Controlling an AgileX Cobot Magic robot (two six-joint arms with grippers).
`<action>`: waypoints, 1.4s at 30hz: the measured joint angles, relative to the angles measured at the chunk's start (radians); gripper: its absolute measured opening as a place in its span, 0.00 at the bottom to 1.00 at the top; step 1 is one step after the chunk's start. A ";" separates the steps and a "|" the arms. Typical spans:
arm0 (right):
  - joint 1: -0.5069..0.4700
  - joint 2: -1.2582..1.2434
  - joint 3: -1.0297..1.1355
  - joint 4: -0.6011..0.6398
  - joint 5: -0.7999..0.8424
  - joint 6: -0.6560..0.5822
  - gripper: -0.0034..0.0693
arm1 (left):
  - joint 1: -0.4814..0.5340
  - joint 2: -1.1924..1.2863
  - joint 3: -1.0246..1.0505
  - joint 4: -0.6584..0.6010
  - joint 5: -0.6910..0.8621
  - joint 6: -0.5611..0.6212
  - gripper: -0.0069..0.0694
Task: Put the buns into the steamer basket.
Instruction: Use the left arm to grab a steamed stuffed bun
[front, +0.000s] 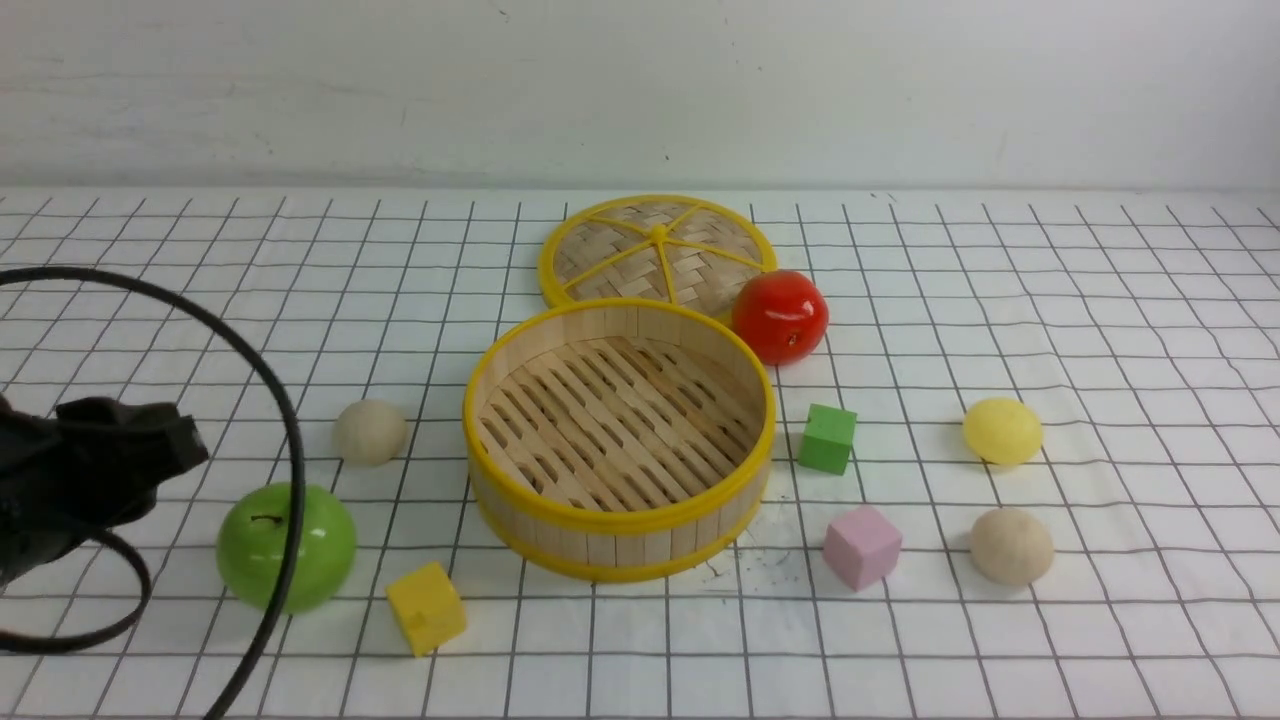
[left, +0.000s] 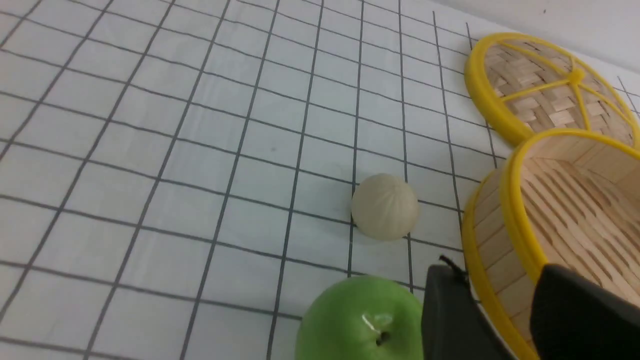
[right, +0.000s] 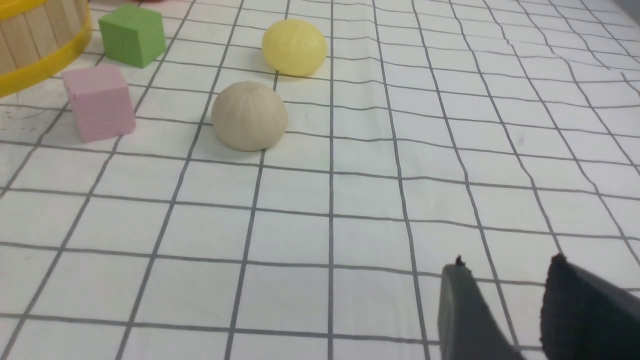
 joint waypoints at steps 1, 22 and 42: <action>0.000 0.000 0.000 0.000 0.000 0.000 0.38 | 0.000 0.030 -0.016 0.000 0.000 -0.005 0.40; 0.000 0.000 0.000 0.000 0.000 0.000 0.38 | -0.024 0.752 -0.913 -0.038 0.746 0.145 0.40; 0.000 0.000 0.000 0.000 0.000 0.000 0.38 | -0.088 0.980 -1.043 0.141 0.808 0.052 0.40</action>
